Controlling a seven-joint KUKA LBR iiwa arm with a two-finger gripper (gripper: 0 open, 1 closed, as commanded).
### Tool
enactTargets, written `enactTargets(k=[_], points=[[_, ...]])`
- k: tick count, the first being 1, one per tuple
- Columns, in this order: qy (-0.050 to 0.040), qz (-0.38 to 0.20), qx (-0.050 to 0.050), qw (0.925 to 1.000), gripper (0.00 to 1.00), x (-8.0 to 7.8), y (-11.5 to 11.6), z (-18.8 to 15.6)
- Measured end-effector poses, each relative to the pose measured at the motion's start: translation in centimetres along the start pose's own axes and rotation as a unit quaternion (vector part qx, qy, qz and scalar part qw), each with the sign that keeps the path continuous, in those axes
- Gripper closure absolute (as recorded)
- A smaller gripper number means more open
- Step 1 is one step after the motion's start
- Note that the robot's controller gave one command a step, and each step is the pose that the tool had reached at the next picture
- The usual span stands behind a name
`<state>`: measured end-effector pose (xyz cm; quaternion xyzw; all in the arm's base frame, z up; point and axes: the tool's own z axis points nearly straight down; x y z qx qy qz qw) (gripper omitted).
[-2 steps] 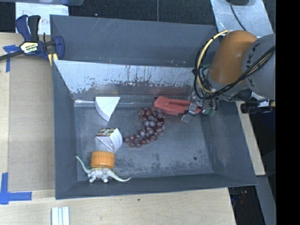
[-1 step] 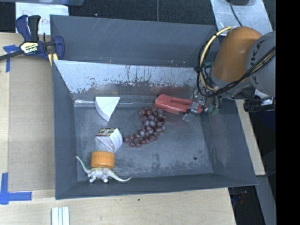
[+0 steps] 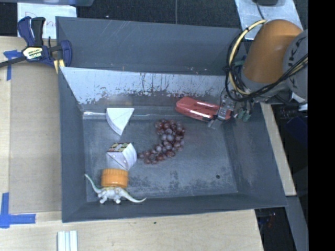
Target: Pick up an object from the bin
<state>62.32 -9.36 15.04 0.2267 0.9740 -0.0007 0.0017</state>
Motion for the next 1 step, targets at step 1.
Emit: enactTargets(k=[1], points=[[-0.0012,0.000,0.000,1.0000,1.00,-0.05,0.00,-1.83]])
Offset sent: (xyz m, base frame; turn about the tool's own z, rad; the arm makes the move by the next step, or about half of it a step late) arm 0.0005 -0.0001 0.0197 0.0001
